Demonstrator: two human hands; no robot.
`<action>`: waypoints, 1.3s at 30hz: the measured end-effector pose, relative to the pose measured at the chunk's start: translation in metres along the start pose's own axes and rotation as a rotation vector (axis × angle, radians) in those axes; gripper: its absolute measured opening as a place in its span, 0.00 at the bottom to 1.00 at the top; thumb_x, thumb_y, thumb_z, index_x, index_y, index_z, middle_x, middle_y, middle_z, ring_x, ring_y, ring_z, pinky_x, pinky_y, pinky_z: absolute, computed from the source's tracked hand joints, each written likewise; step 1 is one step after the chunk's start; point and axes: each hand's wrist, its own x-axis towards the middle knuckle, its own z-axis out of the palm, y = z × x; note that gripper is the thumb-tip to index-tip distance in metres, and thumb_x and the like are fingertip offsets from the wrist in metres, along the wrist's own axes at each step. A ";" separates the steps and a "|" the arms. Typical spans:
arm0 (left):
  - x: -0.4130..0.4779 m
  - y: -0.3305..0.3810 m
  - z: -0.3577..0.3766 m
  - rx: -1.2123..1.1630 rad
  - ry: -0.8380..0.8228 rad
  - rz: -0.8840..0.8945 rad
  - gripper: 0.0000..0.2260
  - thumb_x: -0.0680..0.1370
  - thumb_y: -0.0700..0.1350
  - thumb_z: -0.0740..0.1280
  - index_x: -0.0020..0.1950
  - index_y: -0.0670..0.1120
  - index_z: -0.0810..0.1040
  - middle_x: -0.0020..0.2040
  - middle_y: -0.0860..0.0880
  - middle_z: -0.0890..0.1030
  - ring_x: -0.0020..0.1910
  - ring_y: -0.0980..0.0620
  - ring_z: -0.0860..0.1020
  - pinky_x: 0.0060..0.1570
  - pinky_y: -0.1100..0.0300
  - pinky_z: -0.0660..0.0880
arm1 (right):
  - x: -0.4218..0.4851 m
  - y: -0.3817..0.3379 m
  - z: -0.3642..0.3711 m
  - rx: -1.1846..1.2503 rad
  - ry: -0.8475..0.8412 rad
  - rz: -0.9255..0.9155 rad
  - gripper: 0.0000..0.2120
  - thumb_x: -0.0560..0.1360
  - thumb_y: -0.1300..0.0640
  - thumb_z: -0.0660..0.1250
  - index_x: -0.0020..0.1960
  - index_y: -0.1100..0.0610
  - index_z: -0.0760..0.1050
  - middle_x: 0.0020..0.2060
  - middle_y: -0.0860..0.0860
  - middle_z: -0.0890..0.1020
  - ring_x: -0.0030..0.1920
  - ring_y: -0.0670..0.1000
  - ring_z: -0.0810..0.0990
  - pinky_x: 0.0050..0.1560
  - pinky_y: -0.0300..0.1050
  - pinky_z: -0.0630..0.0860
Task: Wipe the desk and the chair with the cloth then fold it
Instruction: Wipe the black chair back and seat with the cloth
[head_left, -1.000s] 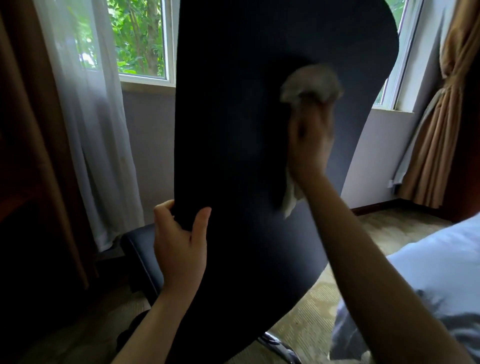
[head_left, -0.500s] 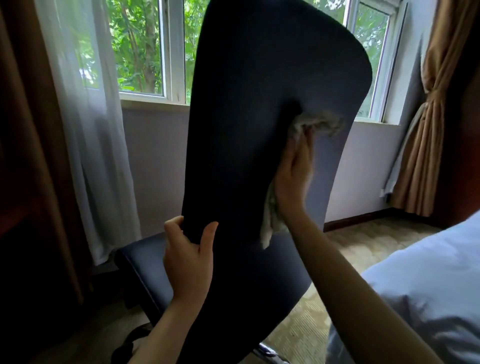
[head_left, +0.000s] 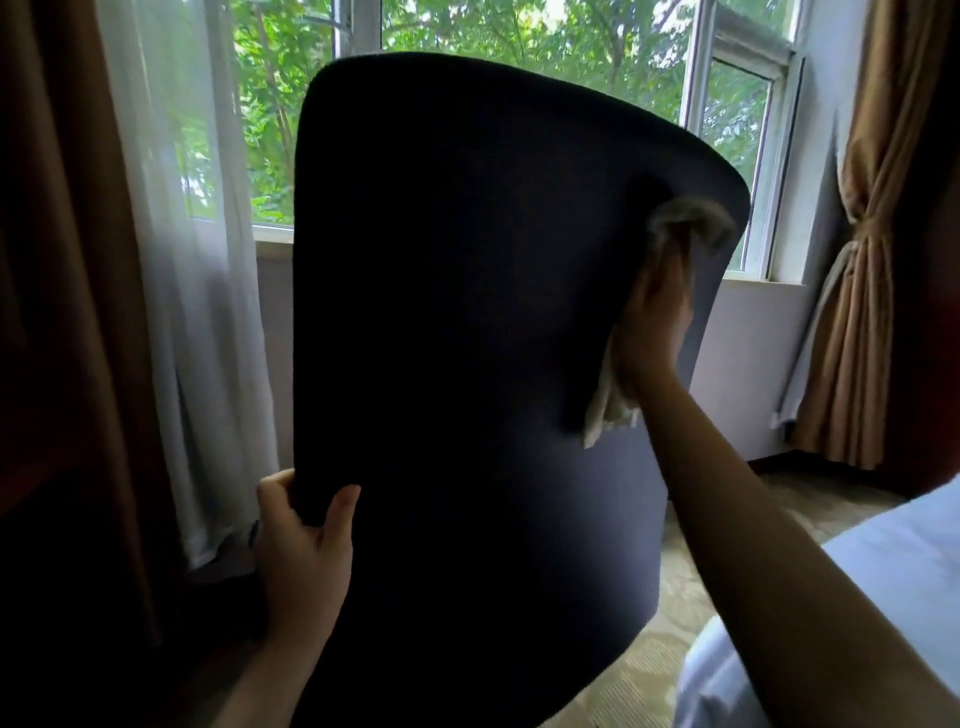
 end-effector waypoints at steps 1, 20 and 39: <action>0.003 -0.003 -0.004 -0.007 0.003 -0.004 0.31 0.63 0.78 0.57 0.47 0.52 0.65 0.39 0.53 0.74 0.35 0.62 0.76 0.31 0.70 0.71 | 0.004 0.017 -0.008 -0.018 0.003 0.095 0.20 0.82 0.53 0.51 0.73 0.57 0.64 0.69 0.56 0.70 0.67 0.56 0.70 0.60 0.39 0.64; 0.057 -0.042 -0.042 0.254 0.198 -0.176 0.16 0.83 0.48 0.53 0.59 0.36 0.68 0.54 0.34 0.76 0.52 0.38 0.75 0.47 0.54 0.66 | -0.008 -0.026 -0.041 -0.302 -0.272 -0.458 0.20 0.80 0.58 0.54 0.71 0.60 0.66 0.71 0.63 0.63 0.72 0.64 0.60 0.72 0.59 0.54; 0.060 -0.033 -0.047 0.257 0.138 -0.126 0.14 0.83 0.43 0.54 0.55 0.32 0.69 0.45 0.40 0.74 0.46 0.44 0.73 0.40 0.65 0.58 | -0.083 -0.060 0.031 -0.352 -0.436 -1.336 0.16 0.77 0.64 0.58 0.62 0.63 0.73 0.63 0.62 0.75 0.65 0.61 0.69 0.66 0.52 0.61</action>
